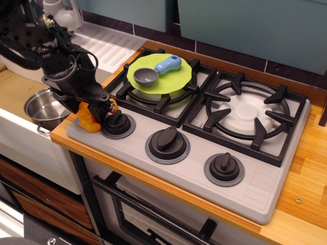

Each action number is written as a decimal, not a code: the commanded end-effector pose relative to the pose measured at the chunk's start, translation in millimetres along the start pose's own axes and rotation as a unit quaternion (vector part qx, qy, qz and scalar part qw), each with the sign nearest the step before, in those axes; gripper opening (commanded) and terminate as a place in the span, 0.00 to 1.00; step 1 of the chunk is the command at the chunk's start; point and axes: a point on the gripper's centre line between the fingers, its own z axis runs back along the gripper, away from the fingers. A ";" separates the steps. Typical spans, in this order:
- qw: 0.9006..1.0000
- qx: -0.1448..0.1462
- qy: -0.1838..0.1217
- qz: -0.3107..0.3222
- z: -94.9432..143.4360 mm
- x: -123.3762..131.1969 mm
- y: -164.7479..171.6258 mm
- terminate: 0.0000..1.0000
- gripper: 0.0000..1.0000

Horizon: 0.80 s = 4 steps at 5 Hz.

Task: Put spoon on plate and croissant in pot or pan in sink

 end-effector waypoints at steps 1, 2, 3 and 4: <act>1.000 -0.008 0.029 -0.006 41.0 35.0 3.6 0.00 0.00; 0.999 0.002 0.036 -0.012 57.6 43.1 8.5 0.00 0.00; 0.999 0.007 0.027 -0.021 62.1 53.7 28.1 0.00 0.00; 0.999 0.010 0.016 -0.026 52.5 56.8 53.5 0.00 0.00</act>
